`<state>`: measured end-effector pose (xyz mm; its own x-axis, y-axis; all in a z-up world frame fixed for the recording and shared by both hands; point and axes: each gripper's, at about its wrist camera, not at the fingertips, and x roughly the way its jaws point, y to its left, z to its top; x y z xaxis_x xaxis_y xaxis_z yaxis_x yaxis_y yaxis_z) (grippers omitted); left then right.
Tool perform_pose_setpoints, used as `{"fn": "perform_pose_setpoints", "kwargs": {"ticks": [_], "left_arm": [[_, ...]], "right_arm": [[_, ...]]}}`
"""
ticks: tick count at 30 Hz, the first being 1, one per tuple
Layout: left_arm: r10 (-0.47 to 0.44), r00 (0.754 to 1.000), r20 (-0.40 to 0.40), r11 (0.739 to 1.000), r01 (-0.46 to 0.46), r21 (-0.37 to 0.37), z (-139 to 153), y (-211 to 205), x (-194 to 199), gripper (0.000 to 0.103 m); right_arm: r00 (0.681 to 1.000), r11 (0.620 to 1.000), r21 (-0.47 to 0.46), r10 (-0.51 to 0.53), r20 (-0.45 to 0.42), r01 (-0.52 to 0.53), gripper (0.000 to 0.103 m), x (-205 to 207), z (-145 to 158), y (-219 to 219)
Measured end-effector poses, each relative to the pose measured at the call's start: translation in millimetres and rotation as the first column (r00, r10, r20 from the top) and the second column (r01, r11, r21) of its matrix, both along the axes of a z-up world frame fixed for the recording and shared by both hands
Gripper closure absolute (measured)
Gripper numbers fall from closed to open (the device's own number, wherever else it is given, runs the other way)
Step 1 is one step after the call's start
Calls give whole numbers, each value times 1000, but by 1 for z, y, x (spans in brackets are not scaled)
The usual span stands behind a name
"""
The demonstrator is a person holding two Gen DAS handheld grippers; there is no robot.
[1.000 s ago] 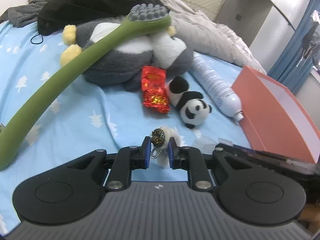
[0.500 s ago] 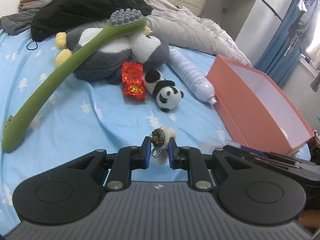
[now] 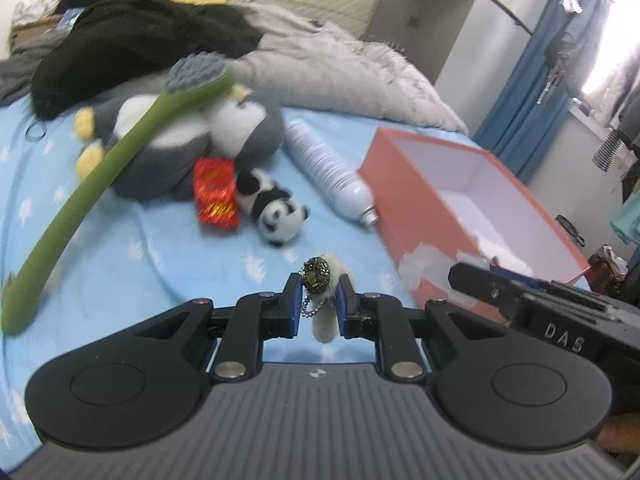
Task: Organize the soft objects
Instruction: 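Carry the keychain and clear plastic piece with both grippers toward the pink box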
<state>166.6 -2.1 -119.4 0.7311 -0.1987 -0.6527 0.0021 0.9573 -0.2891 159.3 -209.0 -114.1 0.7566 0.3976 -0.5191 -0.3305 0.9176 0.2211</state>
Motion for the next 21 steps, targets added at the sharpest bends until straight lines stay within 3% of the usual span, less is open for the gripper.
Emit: {"fn": "perform_pose_setpoints", "kwargs": {"ticks": [13, 21], "left_arm": [[-93, 981, 170, 995, 95, -1, 85, -45, 37, 82], [-154, 961, 229, 987, 161, -12, 118, -85, 57, 82]], "right_arm": [[976, 995, 9, -101, 194, 101, 79, 14, 76, -45], [951, 981, -16, -184, 249, 194, 79, 25, 113, -82]]}}
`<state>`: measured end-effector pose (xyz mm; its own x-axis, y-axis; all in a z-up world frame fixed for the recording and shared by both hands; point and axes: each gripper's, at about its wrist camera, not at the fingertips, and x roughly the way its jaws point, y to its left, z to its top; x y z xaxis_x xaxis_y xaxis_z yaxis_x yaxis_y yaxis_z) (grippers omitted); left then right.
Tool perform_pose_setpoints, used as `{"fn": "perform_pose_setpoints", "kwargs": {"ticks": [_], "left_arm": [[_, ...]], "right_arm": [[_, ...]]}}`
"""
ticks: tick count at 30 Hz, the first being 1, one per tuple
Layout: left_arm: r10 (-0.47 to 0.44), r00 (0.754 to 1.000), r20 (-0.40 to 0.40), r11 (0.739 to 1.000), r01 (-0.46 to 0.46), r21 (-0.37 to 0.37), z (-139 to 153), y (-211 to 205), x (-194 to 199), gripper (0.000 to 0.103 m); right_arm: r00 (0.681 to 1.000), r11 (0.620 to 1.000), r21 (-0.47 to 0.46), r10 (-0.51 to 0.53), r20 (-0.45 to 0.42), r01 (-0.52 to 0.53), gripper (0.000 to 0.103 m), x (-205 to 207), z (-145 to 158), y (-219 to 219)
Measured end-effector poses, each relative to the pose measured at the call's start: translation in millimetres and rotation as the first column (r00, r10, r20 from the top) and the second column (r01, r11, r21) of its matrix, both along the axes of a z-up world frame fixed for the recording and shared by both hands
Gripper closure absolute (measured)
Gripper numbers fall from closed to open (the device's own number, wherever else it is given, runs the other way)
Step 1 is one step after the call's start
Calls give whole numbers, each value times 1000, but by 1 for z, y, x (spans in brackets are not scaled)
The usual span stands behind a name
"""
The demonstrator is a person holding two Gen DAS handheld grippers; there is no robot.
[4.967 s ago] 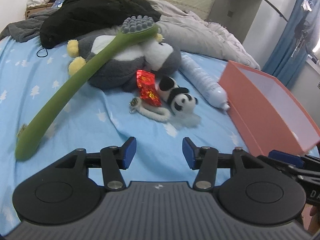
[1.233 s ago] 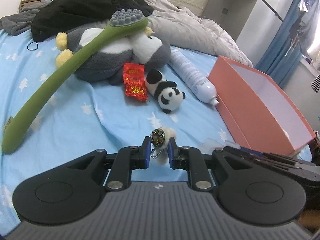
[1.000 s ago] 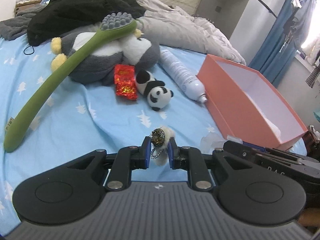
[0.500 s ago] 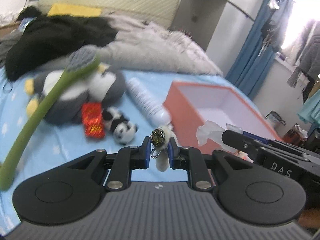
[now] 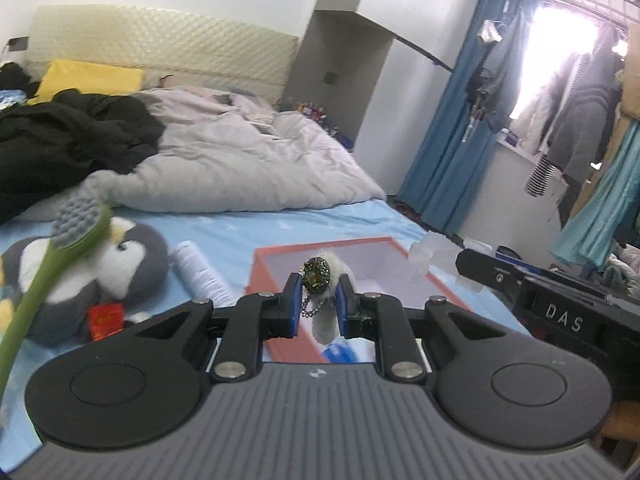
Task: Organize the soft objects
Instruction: 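Carry the keychain and clear plastic piece with both grippers toward the pink box, then open both grippers to drop the keychain and clear piece into the box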
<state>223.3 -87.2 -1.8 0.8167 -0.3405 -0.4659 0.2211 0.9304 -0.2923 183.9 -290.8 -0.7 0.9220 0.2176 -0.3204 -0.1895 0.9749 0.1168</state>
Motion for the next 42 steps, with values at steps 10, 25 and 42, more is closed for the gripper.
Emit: {"fn": "perform_pose_setpoints", "kwargs": {"ticks": [10, 25, 42], "left_arm": [[-103, 992, -67, 993, 107, 55, -14, -64, 57, 82], [-166, 926, -340, 974, 208, 91, -99, -119, 123, 82], [-141, 960, -243, 977, 175, 123, -87, -99, 106, 51]], "right_arm": [[983, 990, -30, -138, -122, 135, 79, 39, -21, -58], [903, 982, -58, -188, -386, 180, 71, 76, -106, -98], [928, 982, -12, -183, -325, 189, 60, 59, -97, -99]]}}
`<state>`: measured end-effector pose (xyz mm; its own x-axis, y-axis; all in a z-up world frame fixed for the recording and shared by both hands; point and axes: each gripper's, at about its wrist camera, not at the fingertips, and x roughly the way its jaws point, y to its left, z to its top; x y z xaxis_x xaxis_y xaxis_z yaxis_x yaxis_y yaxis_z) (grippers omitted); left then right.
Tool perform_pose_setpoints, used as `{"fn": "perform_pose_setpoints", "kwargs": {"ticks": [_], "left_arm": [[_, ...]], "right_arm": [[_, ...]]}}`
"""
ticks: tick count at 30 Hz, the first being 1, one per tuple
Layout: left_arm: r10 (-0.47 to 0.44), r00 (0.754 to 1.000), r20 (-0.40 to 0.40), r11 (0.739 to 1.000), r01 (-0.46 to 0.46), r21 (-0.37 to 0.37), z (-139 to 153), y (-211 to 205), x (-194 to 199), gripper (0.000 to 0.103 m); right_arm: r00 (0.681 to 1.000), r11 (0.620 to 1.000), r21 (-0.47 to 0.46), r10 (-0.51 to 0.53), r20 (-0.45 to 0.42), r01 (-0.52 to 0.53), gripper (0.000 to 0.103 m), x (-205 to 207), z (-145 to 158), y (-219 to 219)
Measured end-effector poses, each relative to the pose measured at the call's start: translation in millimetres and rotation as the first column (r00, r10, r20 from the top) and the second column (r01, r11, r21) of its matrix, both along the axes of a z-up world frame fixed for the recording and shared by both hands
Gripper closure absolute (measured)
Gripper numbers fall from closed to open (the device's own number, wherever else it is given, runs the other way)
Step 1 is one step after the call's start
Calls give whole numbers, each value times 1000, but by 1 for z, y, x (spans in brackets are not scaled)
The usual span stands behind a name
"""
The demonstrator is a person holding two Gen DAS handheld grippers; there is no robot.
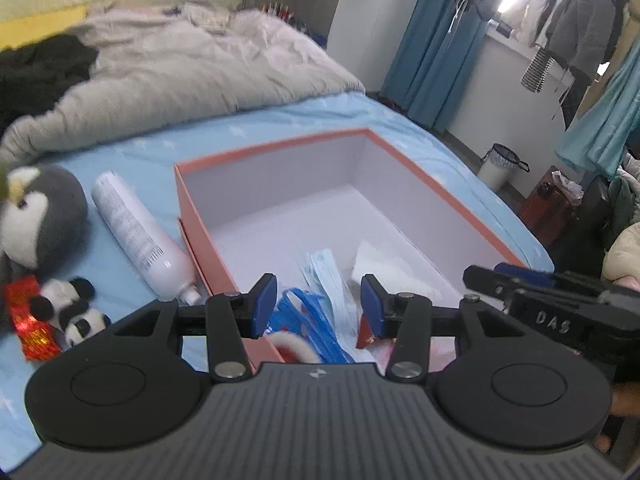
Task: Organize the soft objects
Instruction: 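Open both grippers to drop the keychain and clear piece into the box, then move both open grippers back toward the red wrapper and small panda plush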
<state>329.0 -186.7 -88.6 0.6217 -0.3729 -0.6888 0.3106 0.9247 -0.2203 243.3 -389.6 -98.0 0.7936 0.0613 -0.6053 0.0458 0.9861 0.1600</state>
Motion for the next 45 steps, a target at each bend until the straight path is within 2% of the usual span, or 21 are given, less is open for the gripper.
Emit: {"fn": "perform_pose_setpoints", "kwargs": {"ticks": [6, 9, 22, 30, 39, 45], "left_arm": [[-6, 996, 94, 1000, 4, 19, 29, 13, -27, 51], [8, 992, 125, 1000, -7, -5, 43, 25, -39, 51], [97, 973, 211, 995, -94, -22, 70, 76, -92, 51], [145, 967, 210, 989, -143, -26, 61, 108, -120, 51], [234, 955, 184, 972, -230, -45, 40, 148, -141, 51], [259, 952, 161, 966, -256, -41, 21, 166, -151, 51]], "right_arm": [[993, 1000, 7, 13, 121, -14, 60, -20, 29, 12], [986, 999, 22, 25, 165, -29, 60, -31, 40, 21], [959, 993, 37, 100, 266, -114, 60, -64, 65, 68], [946, 982, 58, 157, 285, -181, 60, -82, 62, 94], [944, 971, 36, 222, 244, -238, 60, -93, 46, 124], [941, 961, 37, 261, 216, -275, 60, -98, 29, 142]]}}
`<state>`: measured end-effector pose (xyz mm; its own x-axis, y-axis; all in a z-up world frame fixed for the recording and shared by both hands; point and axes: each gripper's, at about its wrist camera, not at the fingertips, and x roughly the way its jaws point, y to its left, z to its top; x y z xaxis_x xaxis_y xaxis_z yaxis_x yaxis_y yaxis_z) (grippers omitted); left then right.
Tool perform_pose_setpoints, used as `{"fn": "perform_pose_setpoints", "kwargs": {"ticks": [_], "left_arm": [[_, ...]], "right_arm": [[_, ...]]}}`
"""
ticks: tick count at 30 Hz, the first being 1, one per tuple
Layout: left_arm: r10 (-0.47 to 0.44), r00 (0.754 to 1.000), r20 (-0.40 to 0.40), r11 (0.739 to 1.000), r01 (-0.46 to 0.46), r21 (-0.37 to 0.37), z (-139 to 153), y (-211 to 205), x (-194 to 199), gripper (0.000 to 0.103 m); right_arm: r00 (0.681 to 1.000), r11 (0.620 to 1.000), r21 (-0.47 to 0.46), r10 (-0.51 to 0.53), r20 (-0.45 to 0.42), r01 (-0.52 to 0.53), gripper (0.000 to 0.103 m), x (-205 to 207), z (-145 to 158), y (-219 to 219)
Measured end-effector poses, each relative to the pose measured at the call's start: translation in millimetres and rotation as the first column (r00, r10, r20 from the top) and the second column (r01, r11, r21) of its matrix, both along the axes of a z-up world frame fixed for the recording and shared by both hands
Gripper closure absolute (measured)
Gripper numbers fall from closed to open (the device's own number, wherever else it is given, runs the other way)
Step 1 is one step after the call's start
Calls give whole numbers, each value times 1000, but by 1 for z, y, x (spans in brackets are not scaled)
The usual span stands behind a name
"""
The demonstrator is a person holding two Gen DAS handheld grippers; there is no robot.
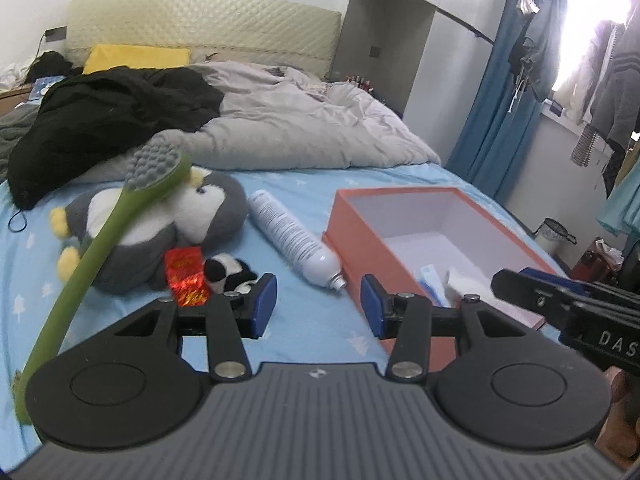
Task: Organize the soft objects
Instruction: 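Move both open grippers back toward the red wrapper and small panda plush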
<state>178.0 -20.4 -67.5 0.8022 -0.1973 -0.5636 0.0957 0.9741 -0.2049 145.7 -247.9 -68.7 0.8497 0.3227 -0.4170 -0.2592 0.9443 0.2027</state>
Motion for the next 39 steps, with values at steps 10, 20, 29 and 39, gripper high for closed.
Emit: {"fn": "perform_pose_setpoints", "kwargs": {"ticks": [10, 20, 29, 39], "left_arm": [[45, 997, -56, 999, -44, 13, -27, 29, -25, 51], [103, 991, -84, 995, -104, -9, -45, 61, -59, 51], [132, 985, -113, 991, -135, -17, -60, 74, -51, 51], [140, 979, -147, 990, -142, -4, -85, 88, -7, 48]], "right_arm": [[994, 996, -7, 88, -57, -88, 60, -16, -28, 32], [984, 990, 7, 140, -109, -140, 60, -33, -47, 54], [981, 990, 9, 141, -130, -141, 60, -14, -54, 63], [977, 990, 9, 140, -159, -140, 60, 25, -68, 78]]}}
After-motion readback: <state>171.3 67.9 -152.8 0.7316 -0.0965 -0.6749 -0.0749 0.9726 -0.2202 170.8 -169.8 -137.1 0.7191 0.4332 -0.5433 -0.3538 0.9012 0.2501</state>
